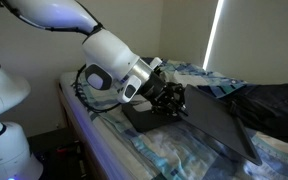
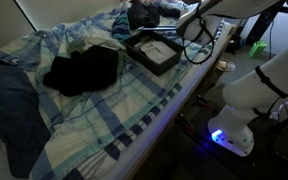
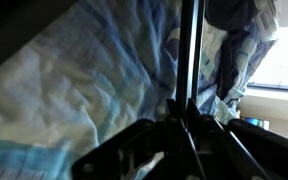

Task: Remove the lid from the bowl and put it on the bed

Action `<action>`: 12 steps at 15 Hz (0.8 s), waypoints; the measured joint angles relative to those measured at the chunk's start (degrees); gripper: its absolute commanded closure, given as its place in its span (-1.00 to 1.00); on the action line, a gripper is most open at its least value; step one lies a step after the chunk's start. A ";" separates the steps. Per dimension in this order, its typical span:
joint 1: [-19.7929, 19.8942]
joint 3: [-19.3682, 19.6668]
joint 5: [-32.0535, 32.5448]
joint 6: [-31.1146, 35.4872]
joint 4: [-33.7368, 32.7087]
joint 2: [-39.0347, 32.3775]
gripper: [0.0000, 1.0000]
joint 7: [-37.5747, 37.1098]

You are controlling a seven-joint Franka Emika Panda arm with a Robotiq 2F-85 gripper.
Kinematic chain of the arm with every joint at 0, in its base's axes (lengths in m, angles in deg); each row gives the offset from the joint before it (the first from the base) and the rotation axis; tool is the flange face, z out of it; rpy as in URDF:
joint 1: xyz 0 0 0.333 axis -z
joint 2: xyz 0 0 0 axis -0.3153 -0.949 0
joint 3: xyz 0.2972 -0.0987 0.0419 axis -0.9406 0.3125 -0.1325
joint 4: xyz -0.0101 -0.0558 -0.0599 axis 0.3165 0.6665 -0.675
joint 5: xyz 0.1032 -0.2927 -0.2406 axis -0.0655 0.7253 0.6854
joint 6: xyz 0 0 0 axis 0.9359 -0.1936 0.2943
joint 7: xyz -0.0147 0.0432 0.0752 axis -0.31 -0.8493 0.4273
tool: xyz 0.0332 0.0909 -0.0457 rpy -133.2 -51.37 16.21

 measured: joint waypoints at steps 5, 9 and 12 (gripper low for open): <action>3.23 0.01 -0.50 0.08 -2.21 1.60 0.94 -0.35; 7.10 -0.03 -1.99 0.07 -2.93 4.04 0.94 -0.35; 10.56 -1.55 -2.28 -0.03 -2.69 4.52 0.94 -0.34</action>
